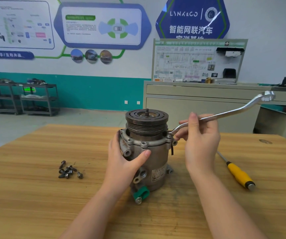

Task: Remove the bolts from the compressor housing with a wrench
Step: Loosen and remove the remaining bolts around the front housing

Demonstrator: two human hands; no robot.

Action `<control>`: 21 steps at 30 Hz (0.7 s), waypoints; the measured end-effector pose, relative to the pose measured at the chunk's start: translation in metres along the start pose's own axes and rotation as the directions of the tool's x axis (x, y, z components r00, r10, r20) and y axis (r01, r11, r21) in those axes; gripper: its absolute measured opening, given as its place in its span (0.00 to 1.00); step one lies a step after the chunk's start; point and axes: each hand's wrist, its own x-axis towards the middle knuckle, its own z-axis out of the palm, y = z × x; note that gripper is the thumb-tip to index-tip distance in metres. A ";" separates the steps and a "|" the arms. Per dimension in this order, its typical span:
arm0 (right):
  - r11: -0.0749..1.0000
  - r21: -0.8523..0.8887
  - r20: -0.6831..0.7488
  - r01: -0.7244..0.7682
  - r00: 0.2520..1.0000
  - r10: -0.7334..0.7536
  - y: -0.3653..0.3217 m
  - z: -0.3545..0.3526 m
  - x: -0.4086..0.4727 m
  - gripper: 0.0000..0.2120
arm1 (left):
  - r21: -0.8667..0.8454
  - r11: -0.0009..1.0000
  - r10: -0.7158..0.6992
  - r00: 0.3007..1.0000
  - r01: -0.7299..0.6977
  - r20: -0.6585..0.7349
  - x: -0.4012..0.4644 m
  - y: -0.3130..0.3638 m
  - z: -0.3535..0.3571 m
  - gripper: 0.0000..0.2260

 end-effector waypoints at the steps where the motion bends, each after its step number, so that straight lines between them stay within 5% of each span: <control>1: 0.994 -0.059 0.037 0.092 0.995 -0.090 0.000 0.001 -0.004 0.07 | 0.008 1.000 0.002 1.000 -0.002 -0.004 0.000 0.000 0.000 0.52; 3: 0.947 -0.143 0.171 0.289 0.949 -0.264 -0.003 0.001 -0.010 0.05 | 0.018 1.000 0.007 1.000 -0.007 -0.011 0.001 0.000 0.000 0.52; 7: 0.650 -0.277 0.460 0.707 0.692 -0.557 0.006 0.000 -0.019 0.11 | -0.007 1.000 0.007 1.000 -0.007 0.011 0.002 -0.001 0.000 0.47; 10: 0.619 -0.345 0.388 0.705 0.708 -0.590 0.012 0.004 -0.030 0.12 | -0.010 1.000 0.005 1.000 -0.005 -0.006 0.001 -0.001 0.001 0.45; 13: 0.937 -0.069 0.079 0.343 0.938 -0.338 0.009 0.008 -0.031 0.03 | 0.015 1.000 0.020 0.999 -0.020 -0.033 0.002 -0.002 0.001 0.48; 15: 0.987 0.153 -0.074 0.051 0.996 -0.040 0.008 0.007 -0.019 0.06 | -0.004 1.000 0.015 0.999 -0.015 -0.028 0.002 -0.001 0.002 0.50; 18: 0.871 0.309 -0.017 -0.382 0.913 0.407 0.013 0.002 0.009 0.06 | -0.026 1.000 0.011 1.000 -0.012 -0.020 0.001 0.000 0.001 0.46; 21: 0.624 0.309 0.182 -0.718 0.688 0.702 0.019 -0.001 0.029 0.06 | -0.036 0.999 0.016 1.000 -0.017 -0.019 0.001 0.001 0.001 0.43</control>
